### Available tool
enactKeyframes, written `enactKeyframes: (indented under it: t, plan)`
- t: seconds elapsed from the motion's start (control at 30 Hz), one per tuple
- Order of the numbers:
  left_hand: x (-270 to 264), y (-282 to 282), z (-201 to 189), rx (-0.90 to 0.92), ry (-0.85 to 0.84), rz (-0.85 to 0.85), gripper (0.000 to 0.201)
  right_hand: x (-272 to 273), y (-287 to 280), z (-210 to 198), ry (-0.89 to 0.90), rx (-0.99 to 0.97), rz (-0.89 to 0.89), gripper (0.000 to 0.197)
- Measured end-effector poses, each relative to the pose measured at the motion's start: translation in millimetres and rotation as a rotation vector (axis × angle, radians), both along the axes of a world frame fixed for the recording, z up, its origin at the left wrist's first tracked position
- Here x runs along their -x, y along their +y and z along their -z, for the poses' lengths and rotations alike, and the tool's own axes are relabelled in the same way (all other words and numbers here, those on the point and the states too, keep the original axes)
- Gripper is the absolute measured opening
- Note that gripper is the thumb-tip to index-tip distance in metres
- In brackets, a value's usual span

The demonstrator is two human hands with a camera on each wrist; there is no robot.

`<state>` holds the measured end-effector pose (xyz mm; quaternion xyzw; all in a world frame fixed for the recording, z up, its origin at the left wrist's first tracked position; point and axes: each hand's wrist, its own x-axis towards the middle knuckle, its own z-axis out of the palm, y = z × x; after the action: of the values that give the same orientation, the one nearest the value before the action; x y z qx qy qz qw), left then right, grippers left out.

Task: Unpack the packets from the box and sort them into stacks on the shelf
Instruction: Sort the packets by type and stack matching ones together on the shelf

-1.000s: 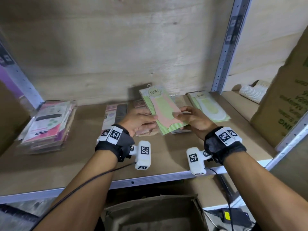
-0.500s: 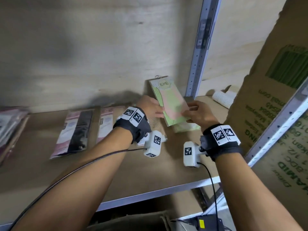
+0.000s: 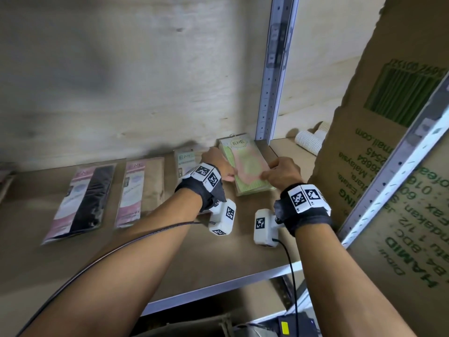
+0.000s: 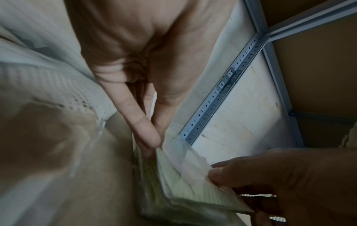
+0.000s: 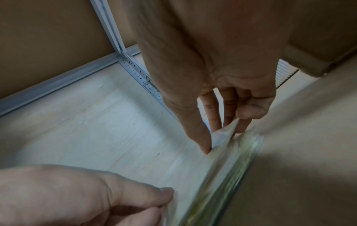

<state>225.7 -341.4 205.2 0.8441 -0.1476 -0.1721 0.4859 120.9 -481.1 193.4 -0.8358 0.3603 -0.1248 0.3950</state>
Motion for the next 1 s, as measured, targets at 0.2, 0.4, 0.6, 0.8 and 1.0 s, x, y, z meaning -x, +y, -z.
enactKeyframes:
  t: [0.2, 0.4, 0.6, 0.8, 1.0]
  plan:
    - [1.4, -3.8, 3.4, -0.056, -0.044, 0.001, 0.04, 0.3, -0.5, -0.6, 0.054, 0.013, 0.011, 0.032]
    - [1.6, -3.5, -0.3, -0.094, 0.061, -0.003, 0.047, -0.3, 1.9, -0.8, 0.08, 0.025, 0.022, 0.035]
    - [5.9, 0.4, -6.7, -0.088, 0.079, -0.027, 0.048, 0.0, 1.8, 0.2, 0.105, 0.036, 0.009, 0.035]
    - [8.4, 39.3, -23.3, -0.052, -0.08, -0.038, 0.026, 2.9, 18.6, -14.1, 0.085, 0.156, 0.03, 0.046]
    - [7.0, 142.1, -41.8, 0.007, -0.22, -0.14, 0.014, 10.5, 79.2, -41.1, -0.173, 0.202, -0.152, 0.019]
